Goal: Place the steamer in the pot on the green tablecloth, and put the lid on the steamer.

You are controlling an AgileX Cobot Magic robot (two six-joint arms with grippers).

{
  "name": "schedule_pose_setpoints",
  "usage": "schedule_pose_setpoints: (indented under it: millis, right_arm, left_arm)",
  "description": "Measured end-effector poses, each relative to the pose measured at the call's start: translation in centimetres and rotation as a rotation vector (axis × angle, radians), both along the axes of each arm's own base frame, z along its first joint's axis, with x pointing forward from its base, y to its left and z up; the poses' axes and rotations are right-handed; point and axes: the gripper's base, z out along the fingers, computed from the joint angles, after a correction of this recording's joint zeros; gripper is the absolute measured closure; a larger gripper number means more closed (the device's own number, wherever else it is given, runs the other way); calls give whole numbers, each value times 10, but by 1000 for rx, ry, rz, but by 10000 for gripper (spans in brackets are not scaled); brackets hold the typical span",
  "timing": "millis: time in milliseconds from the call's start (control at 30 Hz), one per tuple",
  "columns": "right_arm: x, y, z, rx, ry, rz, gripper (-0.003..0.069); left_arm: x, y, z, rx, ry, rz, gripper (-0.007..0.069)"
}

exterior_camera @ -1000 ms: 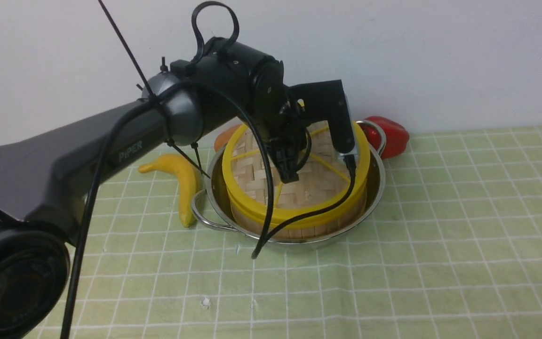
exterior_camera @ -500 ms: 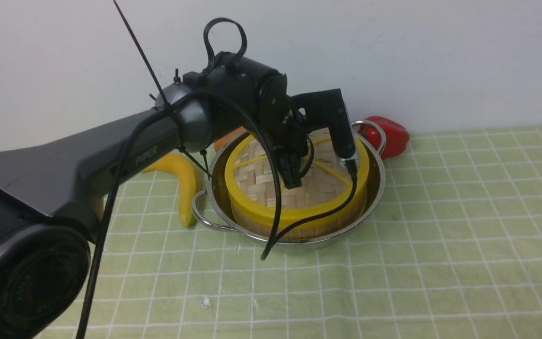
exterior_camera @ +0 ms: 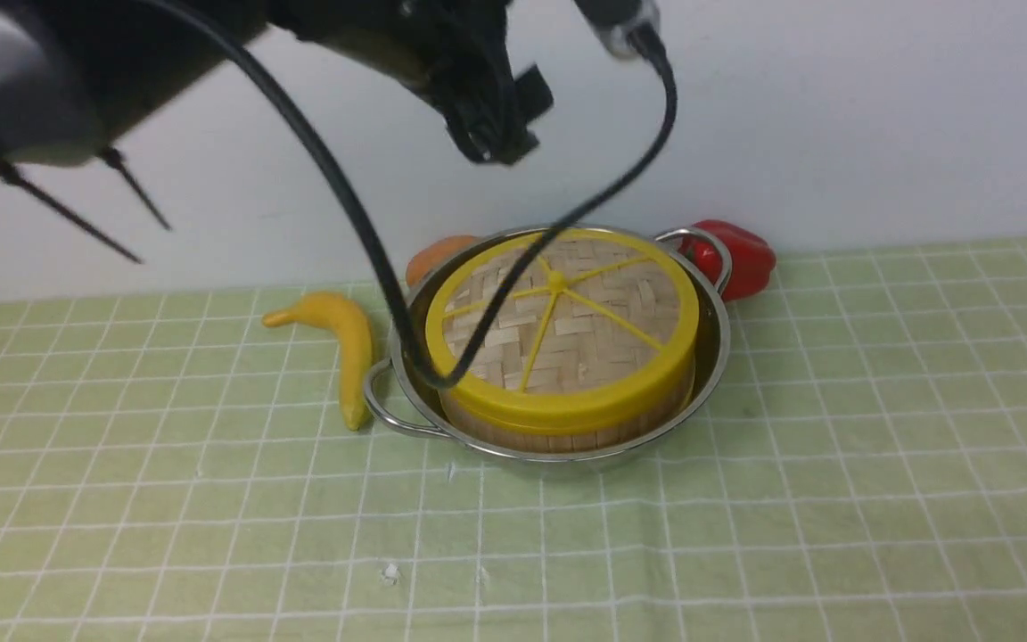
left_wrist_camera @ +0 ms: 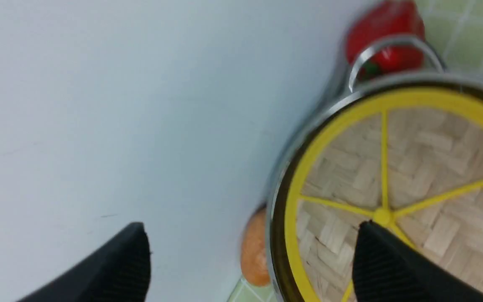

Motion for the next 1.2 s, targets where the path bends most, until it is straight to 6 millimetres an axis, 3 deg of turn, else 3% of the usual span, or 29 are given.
schedule_pose_setpoints:
  millis: [33, 67, 200, 400, 667, 867, 967, 1033, 1067, 1100, 1133, 1200]
  right_arm:
    - [0, 0, 0, 0, 0, 0, 417]
    - [0, 0, 0, 0, 0, 0, 417]
    - [0, 0, 0, 0, 0, 0, 417]
    - [0, 0, 0, 0, 0, 0, 417]
    - [0, 0, 0, 0, 0, 0, 417]
    - [0, 0, 0, 0, 0, 0, 417]
    - [0, 0, 0, 0, 0, 0, 417]
    - [0, 0, 0, 0, 0, 0, 417]
    - [0, 0, 0, 0, 0, 0, 417]
    - [0, 0, 0, 0, 0, 0, 417]
    - [0, 0, 0, 0, 0, 0, 417]
    - [0, 0, 0, 0, 0, 0, 417]
  left_arm:
    - [-16, 9, 23, -90, -27, 42, 36]
    - [-18, 10, 25, -106, -25, 51, 39]
    - [-56, 33, 70, -288, -82, 119, 104]
    - [-76, 44, 90, -348, -124, 126, 180]
    - [-74, 43, 89, -349, -119, 127, 282]
    - [-85, 54, 65, -351, 7, 176, 354]
    - [-107, 77, 40, -374, 77, 221, 390]
    - [-126, 101, 13, -413, 112, 284, 407]
    - [-125, 102, 14, -420, 109, 289, 408]
    - [-143, 119, -8, -456, 119, 338, 414]
    - [-144, 123, -10, -464, 113, 350, 414]
    - [-172, 145, -44, -494, 101, 426, 414]
